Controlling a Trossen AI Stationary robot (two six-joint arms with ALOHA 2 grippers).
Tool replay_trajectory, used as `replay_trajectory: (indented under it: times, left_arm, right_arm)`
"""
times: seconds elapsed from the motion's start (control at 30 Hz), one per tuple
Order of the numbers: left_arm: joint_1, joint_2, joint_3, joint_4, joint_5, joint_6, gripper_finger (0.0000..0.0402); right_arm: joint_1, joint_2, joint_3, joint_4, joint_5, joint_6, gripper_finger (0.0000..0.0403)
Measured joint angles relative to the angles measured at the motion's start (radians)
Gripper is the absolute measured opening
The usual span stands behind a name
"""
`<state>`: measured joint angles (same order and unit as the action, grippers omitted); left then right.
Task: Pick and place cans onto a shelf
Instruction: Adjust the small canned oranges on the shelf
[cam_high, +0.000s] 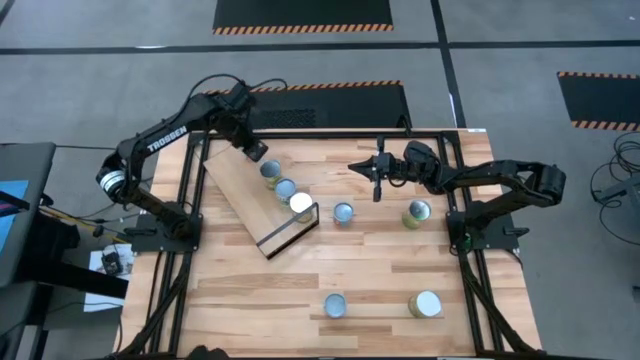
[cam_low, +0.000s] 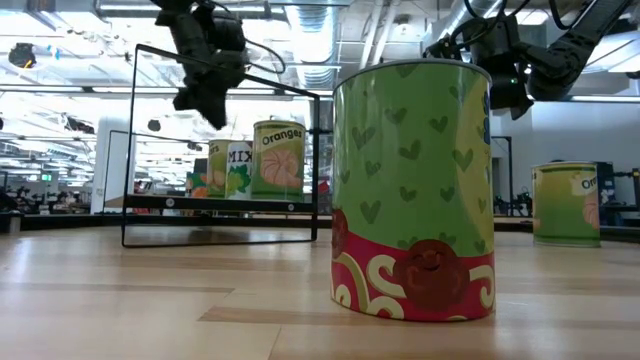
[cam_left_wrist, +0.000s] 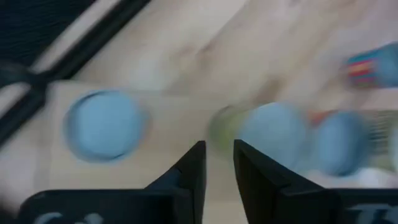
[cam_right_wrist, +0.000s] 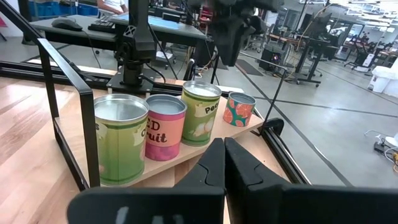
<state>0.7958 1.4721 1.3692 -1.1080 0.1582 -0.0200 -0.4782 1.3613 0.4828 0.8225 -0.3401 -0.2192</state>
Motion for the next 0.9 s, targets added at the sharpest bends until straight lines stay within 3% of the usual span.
replay_trajectory:
  times: [0.17, 0.47, 0.9]
  left_arm:
    - [0.033, 0.002, -0.051, 0.007, -0.174, 0.048, 0.0007]
    - [0.053, 0.007, -0.098, 0.139, -0.235, 0.114, 0.0001]
    - [0.054, 0.181, -0.099, 0.148, -0.279, 0.132, 0.0]
  right_arm:
    - [0.0, 0.0, 0.0, 0.0, 0.0, -0.001, 0.0012]
    - [0.0, 0.0, 0.0, 0.001, 0.0, -0.002, 0.0012]
    - [0.0, 0.0, 0.0, 0.001, 0.0, 0.0, 0.0012]
